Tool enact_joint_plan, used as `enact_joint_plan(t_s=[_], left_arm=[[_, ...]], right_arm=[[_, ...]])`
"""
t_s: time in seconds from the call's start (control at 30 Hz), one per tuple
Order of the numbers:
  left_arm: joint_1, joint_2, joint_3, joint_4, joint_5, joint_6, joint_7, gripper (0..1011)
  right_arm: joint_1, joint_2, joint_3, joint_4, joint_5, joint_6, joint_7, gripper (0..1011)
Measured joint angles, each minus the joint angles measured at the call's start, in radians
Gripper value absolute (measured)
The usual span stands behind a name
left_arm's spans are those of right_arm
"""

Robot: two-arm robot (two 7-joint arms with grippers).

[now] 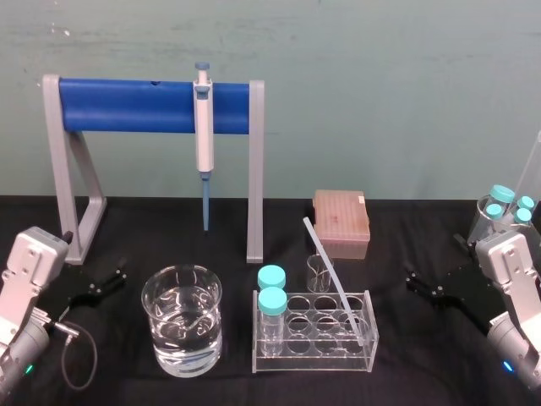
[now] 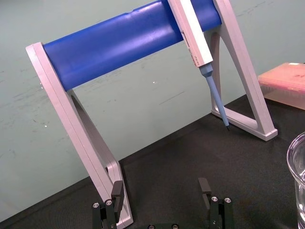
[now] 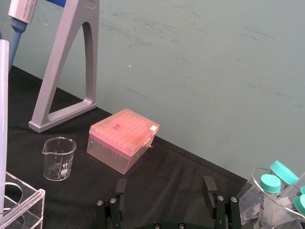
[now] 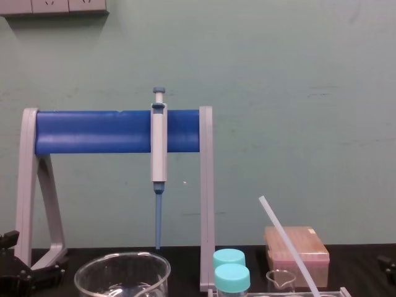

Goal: Pick up the stirring rod with one hand, then place it down.

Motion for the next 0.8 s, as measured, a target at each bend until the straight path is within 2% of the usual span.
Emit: enact_joint_plan(t_s=[0.8], left_arm=[[0.000, 0.000, 0.000, 0.000, 0.000, 0.000, 0.000, 1005]], right_arm=[[0.000, 0.000, 0.000, 0.000, 0.000, 0.000, 0.000, 1003]])
